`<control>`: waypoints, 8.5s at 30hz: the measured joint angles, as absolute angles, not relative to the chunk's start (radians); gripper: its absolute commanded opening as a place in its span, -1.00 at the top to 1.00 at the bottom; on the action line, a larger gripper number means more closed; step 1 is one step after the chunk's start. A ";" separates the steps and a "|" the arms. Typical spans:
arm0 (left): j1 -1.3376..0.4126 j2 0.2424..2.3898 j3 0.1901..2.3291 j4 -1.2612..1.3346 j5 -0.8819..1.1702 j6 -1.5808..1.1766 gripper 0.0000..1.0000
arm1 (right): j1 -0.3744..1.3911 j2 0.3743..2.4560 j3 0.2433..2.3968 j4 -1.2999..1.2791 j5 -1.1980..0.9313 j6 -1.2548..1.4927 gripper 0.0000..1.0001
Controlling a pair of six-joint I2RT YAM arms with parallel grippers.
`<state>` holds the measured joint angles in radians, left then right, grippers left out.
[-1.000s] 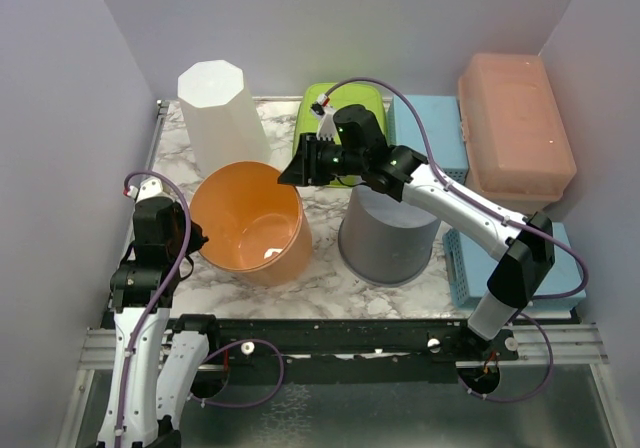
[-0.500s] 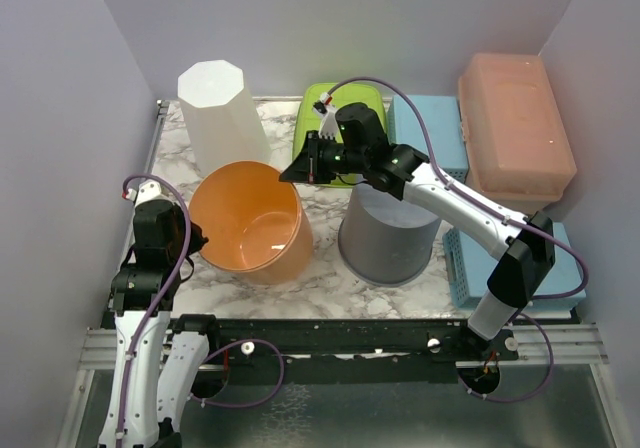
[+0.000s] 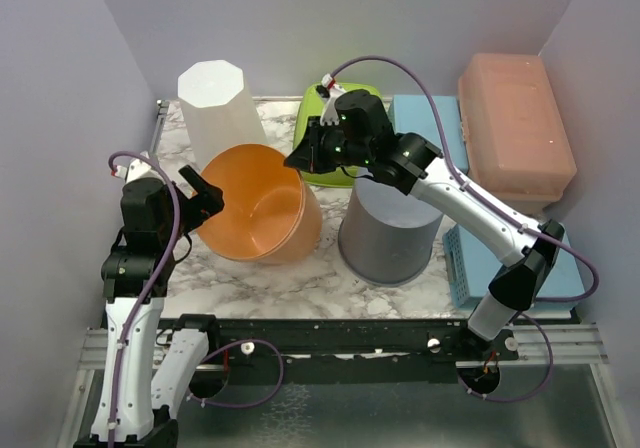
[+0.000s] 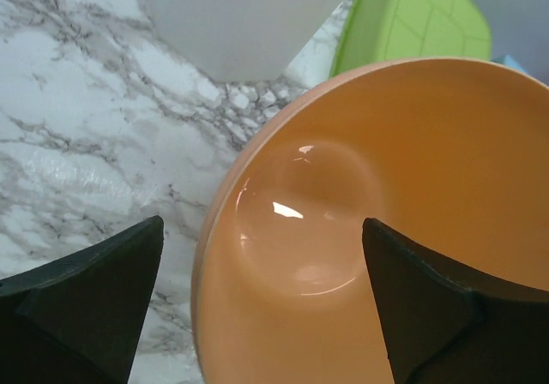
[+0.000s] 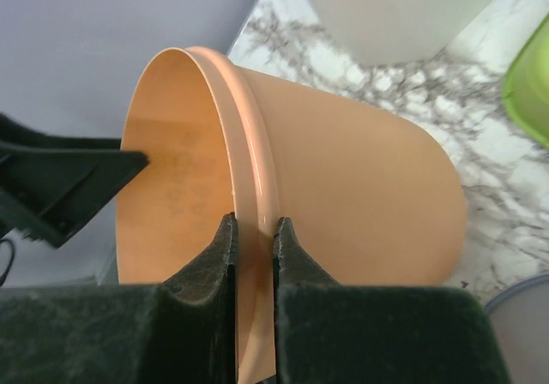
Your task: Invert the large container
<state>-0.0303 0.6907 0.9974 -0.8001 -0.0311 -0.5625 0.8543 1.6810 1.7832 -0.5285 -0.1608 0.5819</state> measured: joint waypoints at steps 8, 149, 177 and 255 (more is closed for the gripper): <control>-0.031 0.695 1.120 -0.817 -0.080 -0.559 -0.98 | 0.854 1.709 1.957 -0.639 0.046 0.487 0.99; 0.162 0.631 0.903 -0.934 0.366 -0.768 0.41 | 0.711 2.082 2.036 -0.541 -0.417 0.406 -0.96; 0.162 0.599 0.913 -0.951 0.398 -0.767 0.40 | 0.702 1.921 1.850 -0.403 -0.563 0.520 -0.57; 0.139 0.973 1.081 -0.761 0.207 -0.577 -0.02 | 0.618 2.004 1.877 -0.448 -0.438 0.587 -0.96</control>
<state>0.1390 0.9726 1.0805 -0.7609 0.2066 -0.5766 0.6182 2.0037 1.8767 -0.4480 -0.4377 0.5865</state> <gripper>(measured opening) 0.547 0.983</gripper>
